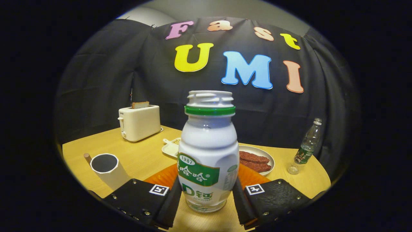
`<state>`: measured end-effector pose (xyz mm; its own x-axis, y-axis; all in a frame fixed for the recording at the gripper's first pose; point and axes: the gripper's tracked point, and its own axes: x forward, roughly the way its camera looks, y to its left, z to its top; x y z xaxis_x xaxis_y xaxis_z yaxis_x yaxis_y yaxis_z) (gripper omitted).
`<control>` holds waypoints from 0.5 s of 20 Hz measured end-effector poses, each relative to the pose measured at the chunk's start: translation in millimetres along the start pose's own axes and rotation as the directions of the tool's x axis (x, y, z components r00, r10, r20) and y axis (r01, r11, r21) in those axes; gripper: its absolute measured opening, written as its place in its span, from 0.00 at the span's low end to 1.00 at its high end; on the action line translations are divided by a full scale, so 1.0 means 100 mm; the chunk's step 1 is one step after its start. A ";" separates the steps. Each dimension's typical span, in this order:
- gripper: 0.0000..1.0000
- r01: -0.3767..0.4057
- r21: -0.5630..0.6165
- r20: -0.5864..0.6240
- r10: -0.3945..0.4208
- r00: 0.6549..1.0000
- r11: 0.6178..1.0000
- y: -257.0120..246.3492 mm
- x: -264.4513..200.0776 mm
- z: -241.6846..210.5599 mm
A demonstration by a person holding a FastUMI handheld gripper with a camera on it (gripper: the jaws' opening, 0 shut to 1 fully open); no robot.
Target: Take the bottle from table, then pour the juice into the cup, finally place the bottle on the coaster
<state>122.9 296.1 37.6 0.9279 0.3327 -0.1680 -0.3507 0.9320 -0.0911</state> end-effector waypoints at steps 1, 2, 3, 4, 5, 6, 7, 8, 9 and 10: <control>0.72 0.003 0.006 -0.004 -0.003 1.000 1.000 -0.01 0.03 -0.03; 0.72 0.007 0.015 -0.006 -0.007 1.000 1.000 -0.02 0.06 -0.05; 0.72 0.007 0.024 -0.013 -0.007 1.000 1.000 -0.01 0.08 -0.09; 0.72 0.008 0.036 -0.016 -0.007 1.000 0.999 -0.01 0.13 -0.11; 0.72 0.009 0.039 -0.024 -0.009 1.000 0.999 -0.01 0.14 -0.15; 0.72 0.011 0.038 -0.029 -0.010 1.000 0.999 -0.01 0.17 -0.17; 0.72 0.011 0.041 -0.031 -0.010 0.999 0.999 0.00 0.19 -0.19; 0.72 0.009 0.045 -0.033 -0.008 0.999 0.999 0.00 0.21 -0.20; 0.72 0.008 0.049 -0.031 -0.007 0.999 0.999 0.00 0.23 -0.22; 0.72 0.012 0.048 -0.035 -0.011 0.999 0.999 0.00 0.25 -0.23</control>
<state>143.6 301.0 10.5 0.9266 0.3175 -0.2013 -0.3327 0.9419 -0.0460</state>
